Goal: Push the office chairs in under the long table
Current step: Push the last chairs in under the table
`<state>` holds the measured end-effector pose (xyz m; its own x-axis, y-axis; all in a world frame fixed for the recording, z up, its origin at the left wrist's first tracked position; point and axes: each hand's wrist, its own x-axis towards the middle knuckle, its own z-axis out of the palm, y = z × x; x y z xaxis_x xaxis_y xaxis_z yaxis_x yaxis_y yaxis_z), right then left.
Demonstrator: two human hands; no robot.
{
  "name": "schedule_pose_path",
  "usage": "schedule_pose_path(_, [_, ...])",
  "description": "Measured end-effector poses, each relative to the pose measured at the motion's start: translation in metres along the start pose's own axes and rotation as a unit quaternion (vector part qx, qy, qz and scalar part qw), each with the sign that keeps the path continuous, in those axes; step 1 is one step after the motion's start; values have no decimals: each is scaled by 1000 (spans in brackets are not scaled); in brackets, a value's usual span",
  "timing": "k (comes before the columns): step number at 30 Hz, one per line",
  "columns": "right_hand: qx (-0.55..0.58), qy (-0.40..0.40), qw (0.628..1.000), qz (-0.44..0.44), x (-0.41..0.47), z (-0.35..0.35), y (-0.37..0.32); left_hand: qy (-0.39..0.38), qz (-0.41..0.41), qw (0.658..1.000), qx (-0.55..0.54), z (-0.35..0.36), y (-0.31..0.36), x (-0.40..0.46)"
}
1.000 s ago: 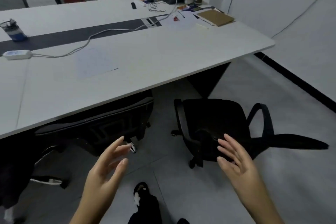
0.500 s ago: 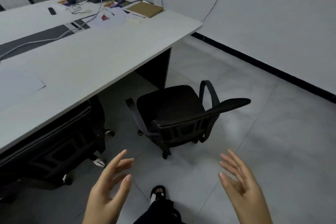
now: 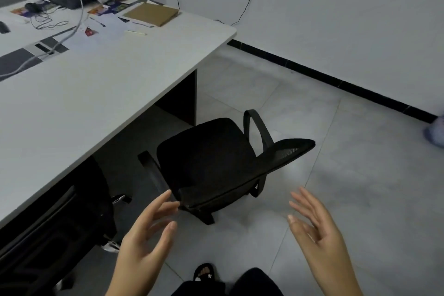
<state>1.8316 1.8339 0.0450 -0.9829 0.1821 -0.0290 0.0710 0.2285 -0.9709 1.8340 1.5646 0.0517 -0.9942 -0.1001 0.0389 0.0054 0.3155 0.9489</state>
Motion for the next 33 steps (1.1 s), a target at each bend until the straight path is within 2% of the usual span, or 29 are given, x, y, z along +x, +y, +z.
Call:
schedule_pose_path(7, [-5,-42,999,16,73,-27,8,31,-21,999,14,41,2,38])
schedule_pose_path(14, [-65,-177,982,-4,173,-78,19,156,-75,985,5,127,17,57])
schedule_pose_path(18, [-129,-264,956,-11,218,-99,37,184,-130,970,91,169,15,57])
schedule_pose_path(21, [-204,-336,919,-27,240,-104,50,144,-163,958,189,186,7,56])
schedule_pose_path(23, [-266,-391,880,-41,252,-101,63,99,-173,942,269,190,-5,60])
schedule_pose_path(25, [-349,-431,826,-100,258,-92,84,38,-144,908,391,188,-24,68])
schedule_pose_path(27, [-420,-426,778,-192,261,-79,106,-27,-134,862,488,181,-42,78])
schedule_pose_path(30, [-443,-399,763,-250,271,-61,127,-77,-172,838,512,173,-49,100])
schedule_pose_path(33, [-450,-388,759,-268,287,-49,129,-59,-187,822,535,171,-50,114])
